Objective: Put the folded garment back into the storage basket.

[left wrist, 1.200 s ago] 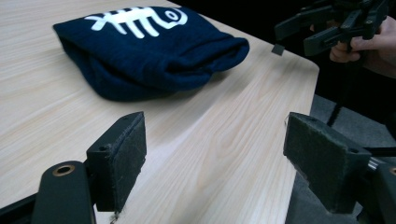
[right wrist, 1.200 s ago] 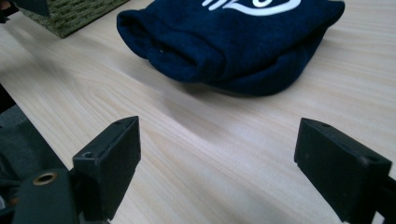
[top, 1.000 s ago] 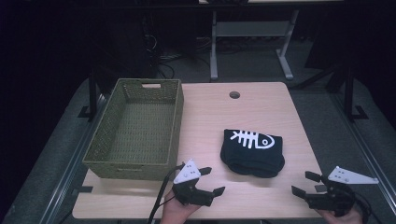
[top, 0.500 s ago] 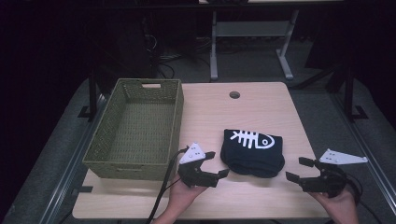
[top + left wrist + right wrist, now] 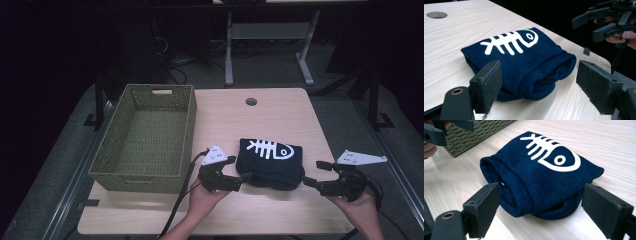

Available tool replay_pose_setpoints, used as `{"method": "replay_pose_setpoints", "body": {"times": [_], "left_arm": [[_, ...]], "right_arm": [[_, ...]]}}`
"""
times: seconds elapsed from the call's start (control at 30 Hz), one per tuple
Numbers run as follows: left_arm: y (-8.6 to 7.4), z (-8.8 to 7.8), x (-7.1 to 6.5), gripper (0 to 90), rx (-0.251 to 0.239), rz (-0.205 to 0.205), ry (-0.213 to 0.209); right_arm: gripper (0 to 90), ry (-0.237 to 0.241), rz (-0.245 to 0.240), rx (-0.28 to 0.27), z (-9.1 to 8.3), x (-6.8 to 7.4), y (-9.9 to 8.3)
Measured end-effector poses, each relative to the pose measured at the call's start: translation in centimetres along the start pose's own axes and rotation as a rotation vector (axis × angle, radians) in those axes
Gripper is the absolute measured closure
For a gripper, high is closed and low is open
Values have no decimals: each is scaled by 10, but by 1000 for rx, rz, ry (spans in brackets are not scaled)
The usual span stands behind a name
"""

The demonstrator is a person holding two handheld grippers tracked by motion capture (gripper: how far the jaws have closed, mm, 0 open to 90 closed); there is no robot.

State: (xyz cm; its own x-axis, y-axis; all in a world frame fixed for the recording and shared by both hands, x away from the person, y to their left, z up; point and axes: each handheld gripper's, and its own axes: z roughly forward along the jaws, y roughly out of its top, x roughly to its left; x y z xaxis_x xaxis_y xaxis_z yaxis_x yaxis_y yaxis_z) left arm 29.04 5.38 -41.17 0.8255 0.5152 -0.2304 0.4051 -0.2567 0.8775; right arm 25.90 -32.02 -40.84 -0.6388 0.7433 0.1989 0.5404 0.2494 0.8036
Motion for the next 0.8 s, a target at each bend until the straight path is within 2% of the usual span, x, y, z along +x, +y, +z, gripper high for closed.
{"method": "replay_pose_setpoints", "body": {"times": [0.17, 0.37, 0.5, 0.57, 0.67, 0.7, 0.8], "left_arm": [[5, 10, 6, 205, 7, -22, 14], [11, 23, 18, 205, 21, -48, 57], [11, 34, 27, 206, 45, -82, 78], [10, 42, 33, 208, 63, -118, 92], [7, 46, 37, 209, 77, -134, 104], [5, 50, 41, 209, 98, -149, 109], [1, 55, 47, 210, 122, -173, 126]], "right_arm": [[142, 2, 2, 16, 4, -5, 6], [142, 6, 14, 26, 11, -12, 17], [143, -2, 34, 43, 20, -19, 24], [143, -18, 42, 54, 24, -22, 27], [146, -31, 52, 70, 31, -27, 27], [147, -37, 63, 77, 34, -29, 27], [149, -37, 95, 105, 44, -35, 24]]}}
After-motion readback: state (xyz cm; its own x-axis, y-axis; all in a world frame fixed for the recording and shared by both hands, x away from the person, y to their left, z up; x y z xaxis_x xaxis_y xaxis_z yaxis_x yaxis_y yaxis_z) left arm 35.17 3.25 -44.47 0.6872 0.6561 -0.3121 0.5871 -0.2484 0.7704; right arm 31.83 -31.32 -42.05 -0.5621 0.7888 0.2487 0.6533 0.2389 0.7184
